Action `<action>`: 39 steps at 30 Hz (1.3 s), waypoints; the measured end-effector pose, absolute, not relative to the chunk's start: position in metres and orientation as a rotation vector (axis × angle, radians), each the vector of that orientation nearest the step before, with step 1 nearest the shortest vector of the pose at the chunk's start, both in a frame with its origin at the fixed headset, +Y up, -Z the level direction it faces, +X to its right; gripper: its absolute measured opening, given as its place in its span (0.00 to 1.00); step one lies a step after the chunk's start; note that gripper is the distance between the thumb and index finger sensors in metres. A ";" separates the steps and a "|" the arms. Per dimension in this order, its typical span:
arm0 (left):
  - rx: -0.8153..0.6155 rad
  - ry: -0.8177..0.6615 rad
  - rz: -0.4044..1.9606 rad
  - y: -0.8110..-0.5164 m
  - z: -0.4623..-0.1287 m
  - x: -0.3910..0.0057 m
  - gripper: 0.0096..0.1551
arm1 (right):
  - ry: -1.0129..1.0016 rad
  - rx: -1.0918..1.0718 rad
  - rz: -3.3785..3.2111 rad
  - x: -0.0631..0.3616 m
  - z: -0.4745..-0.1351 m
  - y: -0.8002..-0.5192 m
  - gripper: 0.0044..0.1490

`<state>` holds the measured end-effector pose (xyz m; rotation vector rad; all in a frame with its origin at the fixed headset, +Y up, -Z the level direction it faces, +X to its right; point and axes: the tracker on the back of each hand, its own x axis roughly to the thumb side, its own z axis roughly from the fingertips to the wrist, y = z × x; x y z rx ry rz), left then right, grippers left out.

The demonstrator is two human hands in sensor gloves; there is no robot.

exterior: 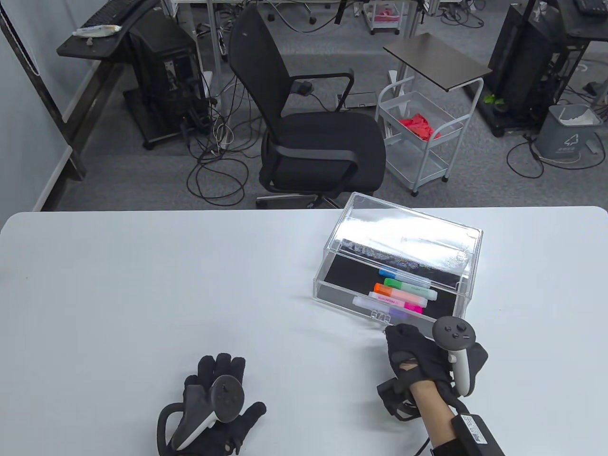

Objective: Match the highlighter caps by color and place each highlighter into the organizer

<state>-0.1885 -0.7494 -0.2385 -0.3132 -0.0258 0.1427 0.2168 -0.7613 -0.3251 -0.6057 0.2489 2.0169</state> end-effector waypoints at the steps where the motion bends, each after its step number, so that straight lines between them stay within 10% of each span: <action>1: -0.313 -0.027 0.140 -0.749 -0.238 -0.188 0.57 | 0.274 -0.625 1.952 0.216 -0.327 -0.768 0.39; 39: -0.353 -0.008 0.157 -0.754 -0.241 -0.193 0.58 | 0.185 -0.866 1.233 0.210 -0.401 -0.820 0.30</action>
